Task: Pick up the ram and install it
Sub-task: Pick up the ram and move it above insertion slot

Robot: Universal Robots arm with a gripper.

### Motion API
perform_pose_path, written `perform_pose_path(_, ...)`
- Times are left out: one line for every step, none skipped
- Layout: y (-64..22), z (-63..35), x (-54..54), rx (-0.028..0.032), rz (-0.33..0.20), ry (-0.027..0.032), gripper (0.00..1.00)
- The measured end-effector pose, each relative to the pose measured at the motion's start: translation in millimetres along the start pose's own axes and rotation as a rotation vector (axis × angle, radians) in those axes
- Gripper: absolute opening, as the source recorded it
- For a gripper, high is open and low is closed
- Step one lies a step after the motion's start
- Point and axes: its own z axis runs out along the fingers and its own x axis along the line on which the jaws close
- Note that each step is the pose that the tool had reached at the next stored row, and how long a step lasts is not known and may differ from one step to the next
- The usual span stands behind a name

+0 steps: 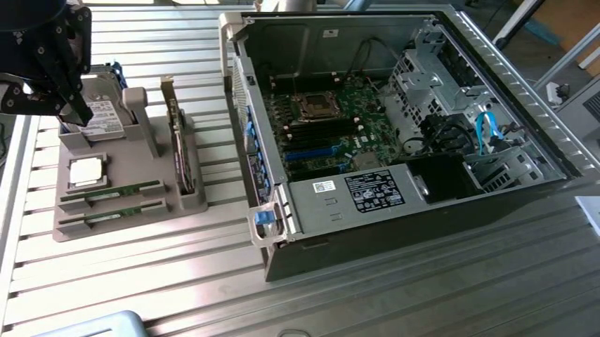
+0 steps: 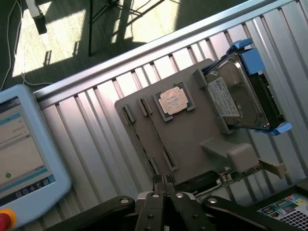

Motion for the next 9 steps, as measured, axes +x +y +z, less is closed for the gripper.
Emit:
perform_pose_path(0.0, 0.0, 0.0, -0.0003, -0.016, 0.0007, 0.1)
perform_pose_path(0.0, 0.1, 0.0, -0.0007, -0.032, 0.0015, 0.1)
perform_pose_path(0.0, 0.1, 0.0, -0.001, -0.051, 0.0023, 0.1)
perform_pose_path(0.0, 0.2, 0.0, -0.0013, -0.064, 0.0028, 0.1)
perform_pose_path(0.0, 0.2, 0.0, -0.0016, -0.082, 0.0037, 0.1)
perform_pose_path(0.0, 0.2, 0.0, -0.0019, -0.096, 0.0043, 0.1)
perform_pose_path(0.0, 0.2, 0.0, -0.0022, -0.109, 0.0049, 0.1)
perform_pose_path(0.0, 0.2, 0.0, -0.0025, -0.123, 0.0056, 0.1)
perform_pose_path(0.0, 0.3, 0.0, -0.0027, -0.135, 0.0061, 0.1)
